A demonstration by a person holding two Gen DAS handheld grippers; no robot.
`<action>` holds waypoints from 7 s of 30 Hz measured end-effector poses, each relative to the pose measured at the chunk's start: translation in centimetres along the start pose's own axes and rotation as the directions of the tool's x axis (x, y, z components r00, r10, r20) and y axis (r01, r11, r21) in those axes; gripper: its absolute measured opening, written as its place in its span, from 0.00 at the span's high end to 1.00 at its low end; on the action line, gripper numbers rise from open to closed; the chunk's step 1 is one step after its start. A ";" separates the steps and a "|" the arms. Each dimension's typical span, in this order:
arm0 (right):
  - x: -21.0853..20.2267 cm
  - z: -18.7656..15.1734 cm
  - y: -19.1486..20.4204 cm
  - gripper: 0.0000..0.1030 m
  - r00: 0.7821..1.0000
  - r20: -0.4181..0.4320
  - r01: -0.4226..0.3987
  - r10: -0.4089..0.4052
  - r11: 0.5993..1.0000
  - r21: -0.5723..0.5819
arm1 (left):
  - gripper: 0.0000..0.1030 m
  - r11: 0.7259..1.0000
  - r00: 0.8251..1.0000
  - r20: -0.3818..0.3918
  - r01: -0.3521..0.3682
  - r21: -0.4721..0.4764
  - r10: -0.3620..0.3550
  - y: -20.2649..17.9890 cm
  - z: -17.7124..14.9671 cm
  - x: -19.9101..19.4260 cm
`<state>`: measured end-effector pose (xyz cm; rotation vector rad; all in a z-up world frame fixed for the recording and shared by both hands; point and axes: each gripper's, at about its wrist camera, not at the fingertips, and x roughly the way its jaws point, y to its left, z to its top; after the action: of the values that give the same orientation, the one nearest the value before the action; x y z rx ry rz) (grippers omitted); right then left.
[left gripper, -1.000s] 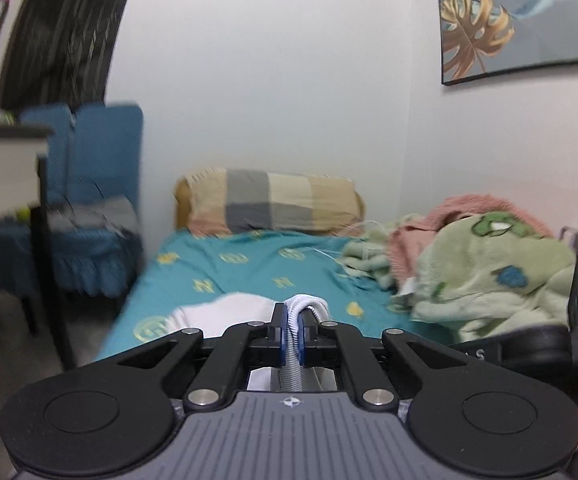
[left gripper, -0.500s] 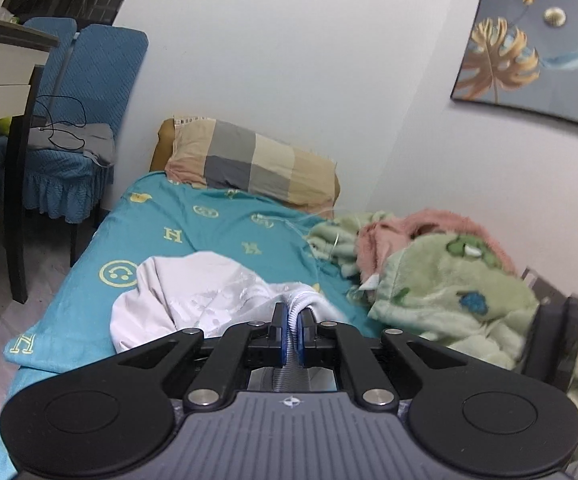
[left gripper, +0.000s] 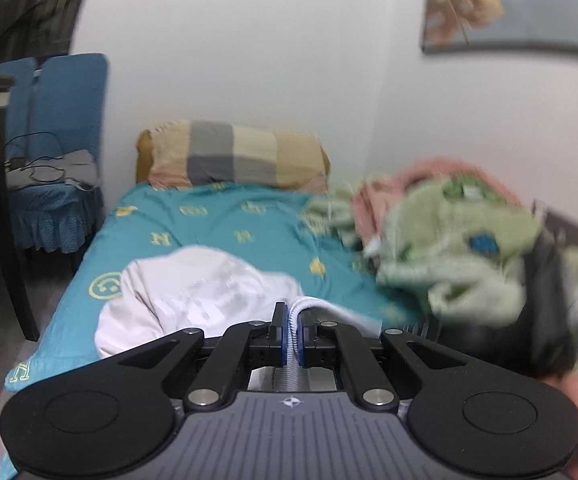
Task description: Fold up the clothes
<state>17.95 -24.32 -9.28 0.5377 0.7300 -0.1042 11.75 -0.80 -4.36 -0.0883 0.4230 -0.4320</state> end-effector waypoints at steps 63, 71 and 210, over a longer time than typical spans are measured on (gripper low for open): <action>0.5 -1.9 0.1 0.95 0.994 0.095 0.056 -0.048 0.995 -0.083 | 0.94 0.644 0.854 -0.245 -0.510 -0.570 0.459 5.6 -4.6 -4.4; -11.1 2.9 4.8 0.96 0.904 0.386 -0.134 0.182 0.980 -0.148 | 0.97 0.802 0.876 0.170 -0.315 -0.507 0.451 5.0 10.5 -10.4; -4.2 1.3 1.2 0.22 0.972 0.043 -0.222 0.232 0.961 -0.165 | 0.20 0.508 0.916 -0.242 -0.381 -0.773 0.319 24.8 -0.7 4.2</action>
<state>15.95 -24.36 -5.22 0.4596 0.6054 0.1498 24.54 19.84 -10.85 -0.8886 0.6721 0.2123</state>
